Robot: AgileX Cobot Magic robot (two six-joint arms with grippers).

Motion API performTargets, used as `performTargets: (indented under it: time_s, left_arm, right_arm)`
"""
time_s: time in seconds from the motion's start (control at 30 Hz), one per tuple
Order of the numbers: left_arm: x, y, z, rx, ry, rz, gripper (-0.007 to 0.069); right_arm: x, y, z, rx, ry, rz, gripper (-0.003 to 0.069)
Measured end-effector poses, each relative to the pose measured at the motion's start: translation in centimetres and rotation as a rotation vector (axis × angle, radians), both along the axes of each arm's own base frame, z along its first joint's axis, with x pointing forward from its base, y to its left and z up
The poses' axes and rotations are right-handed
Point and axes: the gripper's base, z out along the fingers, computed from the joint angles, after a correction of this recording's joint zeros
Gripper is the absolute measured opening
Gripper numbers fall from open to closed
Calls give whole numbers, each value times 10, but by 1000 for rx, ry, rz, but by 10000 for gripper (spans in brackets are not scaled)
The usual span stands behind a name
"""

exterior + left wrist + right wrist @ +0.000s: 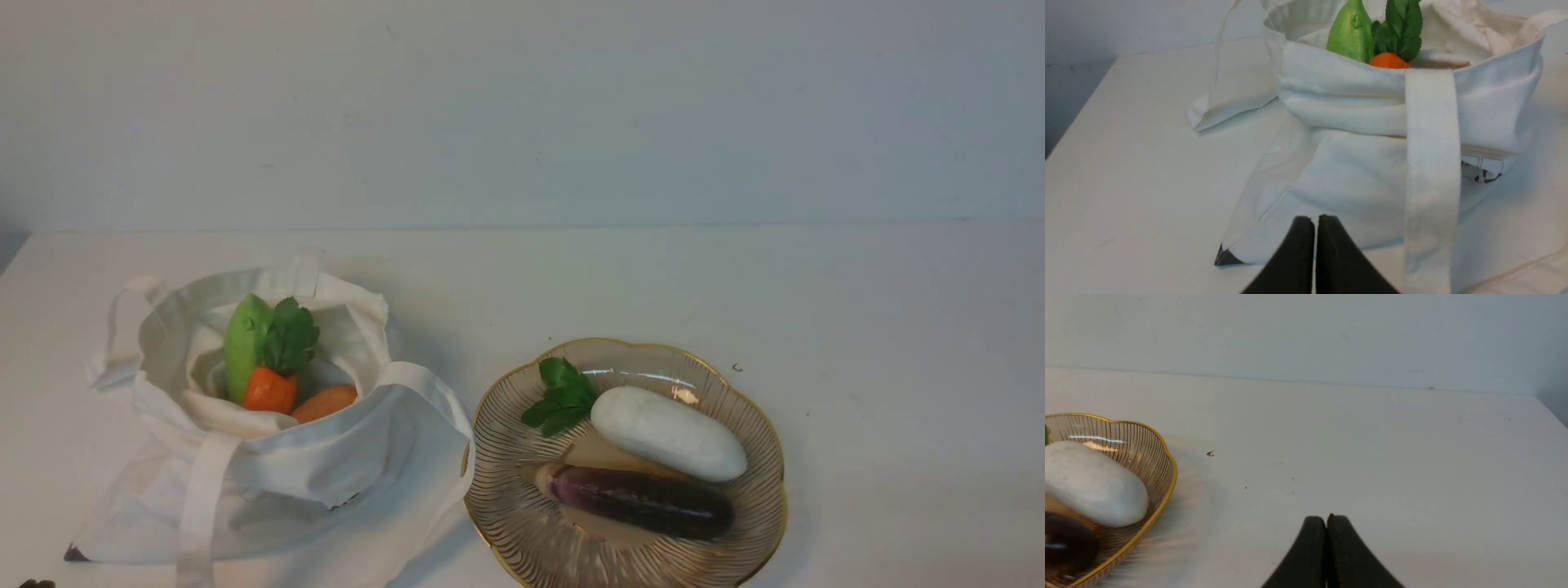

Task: Take vegetables from cloth bag on white table place on plate.
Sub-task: 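Reach into the cloth bag and grasp the green cucumber with the left gripper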

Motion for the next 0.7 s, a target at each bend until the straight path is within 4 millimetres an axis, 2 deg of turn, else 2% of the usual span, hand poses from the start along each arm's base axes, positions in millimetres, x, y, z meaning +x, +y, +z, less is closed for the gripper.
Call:
performTargets:
  time_s: [0.1,0.17,0.23,0.37,0.47,0.57,0.6,0.7]
  left_arm:
    - [1,-3,5,-161,-50,9,-5]
    - [2,-6,12,-396,-113,25,-5]
    - [3,-7,17,-534,-154,34,-5]
    - [4,-5,27,-635,-259,37,-5]
    - [2,0,43,-662,-446,35,-5]
    - [-6,7,75,-690,-714,23,-5]
    - [-6,7,78,-690,-723,22,-5]
    - [-8,4,130,-656,-725,-14,-5]
  right_arm:
    - [0,0,0,0,0,0,-15]
    - [0,0,0,0,0,0,-15]
    - [0,0,0,0,0,0,-15]
    - [0,0,0,0,0,0,-15]
    - [0,0,0,0,0,0,-15]
    - [0,0,0,0,0,0,-15]
    - [0,0,0,0,0,0,-15]
    - [0,0,0,0,0,0,-15]
